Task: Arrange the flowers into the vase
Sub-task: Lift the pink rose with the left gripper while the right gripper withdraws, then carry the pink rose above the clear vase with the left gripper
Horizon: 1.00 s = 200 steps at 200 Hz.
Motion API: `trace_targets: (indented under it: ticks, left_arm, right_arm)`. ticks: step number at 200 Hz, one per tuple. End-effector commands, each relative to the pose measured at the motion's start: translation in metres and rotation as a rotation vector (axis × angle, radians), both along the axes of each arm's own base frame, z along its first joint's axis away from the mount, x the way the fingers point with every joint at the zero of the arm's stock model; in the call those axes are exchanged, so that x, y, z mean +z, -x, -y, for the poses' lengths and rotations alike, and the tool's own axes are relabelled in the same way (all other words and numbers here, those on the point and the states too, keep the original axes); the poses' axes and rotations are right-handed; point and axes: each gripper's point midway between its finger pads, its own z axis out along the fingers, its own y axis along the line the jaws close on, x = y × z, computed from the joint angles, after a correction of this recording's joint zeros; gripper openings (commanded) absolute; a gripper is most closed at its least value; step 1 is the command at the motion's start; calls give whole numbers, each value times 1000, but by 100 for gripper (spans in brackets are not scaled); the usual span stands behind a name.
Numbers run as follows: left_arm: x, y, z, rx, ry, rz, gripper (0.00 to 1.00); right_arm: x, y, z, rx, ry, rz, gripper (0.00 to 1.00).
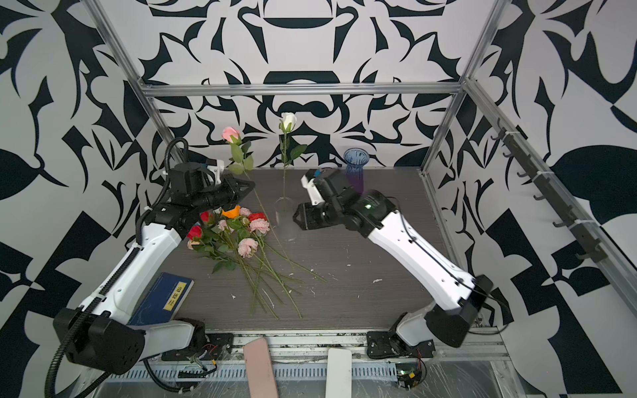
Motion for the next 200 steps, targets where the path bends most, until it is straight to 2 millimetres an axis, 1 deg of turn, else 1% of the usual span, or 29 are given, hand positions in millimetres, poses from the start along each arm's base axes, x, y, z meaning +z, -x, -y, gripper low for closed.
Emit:
trace_targets:
  ticks: [1, 14, 28, 44, 64, 97, 122, 135, 148, 180, 200]
  left_arm:
    - [20, -24, -5, 62, 6, 79, 0]
    - [29, -32, -6, 77, 3, 108, 0]
    - [44, -43, -9, 109, -5, 166, 0]
    - [59, -55, -15, 150, -31, 222, 0]
    - [83, -69, -21, 176, -75, 299, 0]
    - [123, -79, -28, 203, -190, 432, 0]
    - [142, -81, -36, 235, -262, 521, 0]
    - [144, -82, -38, 249, -286, 548, 0]
    - [139, -83, -39, 256, -292, 555, 0]
    - [111, -89, -33, 238, -284, 532, 0]
    - [102, -91, -29, 240, -300, 545, 0]
  right_arm:
    - [9, -9, 47, -160, 73, 126, 44]
    - [12, -7, 60, -199, 72, 161, 44]
    - [14, -3, 69, -221, 60, 180, 44]
    - [12, 0, 74, -235, 61, 181, 43]
    - [10, 3, 78, -243, 62, 174, 43]
    - [13, 4, 81, -244, 76, 185, 43]
    - [18, 4, 85, -246, 91, 205, 43]
    - [19, 4, 86, -246, 92, 209, 43]
    - [17, 4, 86, -244, 95, 207, 43]
    - [19, 4, 83, -235, 92, 206, 43]
    - [23, 4, 81, -220, 84, 209, 43]
